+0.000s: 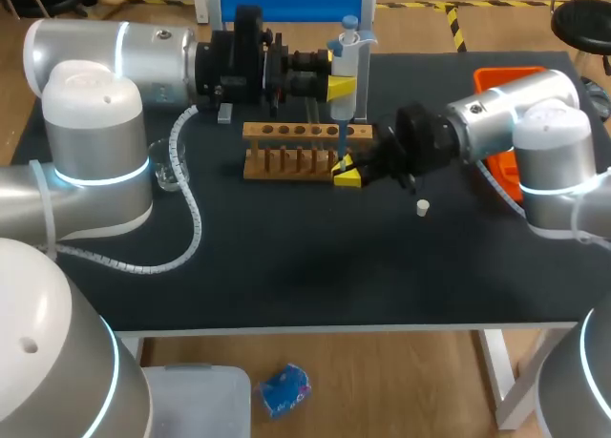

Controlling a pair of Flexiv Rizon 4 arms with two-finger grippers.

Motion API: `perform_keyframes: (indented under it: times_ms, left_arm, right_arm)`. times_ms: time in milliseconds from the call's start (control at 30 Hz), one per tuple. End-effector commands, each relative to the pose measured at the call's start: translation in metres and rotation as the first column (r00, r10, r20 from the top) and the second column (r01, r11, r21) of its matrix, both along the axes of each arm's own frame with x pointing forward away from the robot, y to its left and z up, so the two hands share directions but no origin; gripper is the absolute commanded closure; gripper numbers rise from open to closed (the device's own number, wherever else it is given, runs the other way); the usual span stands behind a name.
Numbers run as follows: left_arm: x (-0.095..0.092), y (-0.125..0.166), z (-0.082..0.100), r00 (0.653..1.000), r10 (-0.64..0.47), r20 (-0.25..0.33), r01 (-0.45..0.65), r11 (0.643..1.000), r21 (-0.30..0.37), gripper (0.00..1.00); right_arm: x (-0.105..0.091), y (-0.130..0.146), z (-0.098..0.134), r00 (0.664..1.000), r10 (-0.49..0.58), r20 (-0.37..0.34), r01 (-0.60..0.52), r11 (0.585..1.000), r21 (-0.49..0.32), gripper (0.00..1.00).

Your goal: Invert the test tube, pick up the pipette, mount the tip to pipette, aspirate from beaker and dispense into the tube, eject the tip, return the pipette, and cap with the stopper.

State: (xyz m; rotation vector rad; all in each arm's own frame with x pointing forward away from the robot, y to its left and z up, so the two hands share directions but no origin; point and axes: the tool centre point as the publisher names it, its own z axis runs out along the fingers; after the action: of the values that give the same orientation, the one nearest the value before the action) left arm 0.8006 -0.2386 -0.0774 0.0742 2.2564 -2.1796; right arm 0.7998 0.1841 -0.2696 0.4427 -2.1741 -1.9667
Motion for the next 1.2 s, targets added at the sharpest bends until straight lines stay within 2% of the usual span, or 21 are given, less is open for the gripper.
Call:
perform_keyframes:
  times_ms: [33,900,1200]
  left_arm:
    - [0.0002,-0.0005,-0.0018,1.000,0.000,0.001,0.000,1.000,-0.001,1.00]
    - [0.0002,-0.0005,-0.0018,1.000,0.000,0.001,0.000,1.000,-0.001,1.00]
    - [0.0002,-0.0005,-0.0018,1.000,0.000,0.001,0.000,1.000,-0.001,1.00]
  right_arm:
    - [0.0018,0.0004,-0.0007,1.000,0.010,-0.004,-0.010,1.000,-0.002,1.00]
    - [0.0008,0.0039,-0.0062,1.000,0.015,-0.022,-0.016,1.000,-0.015,1.00]
    - [0.0068,0.0004,-0.0034,1.000,0.003,-0.006,-0.003,1.000,-0.011,1.00]
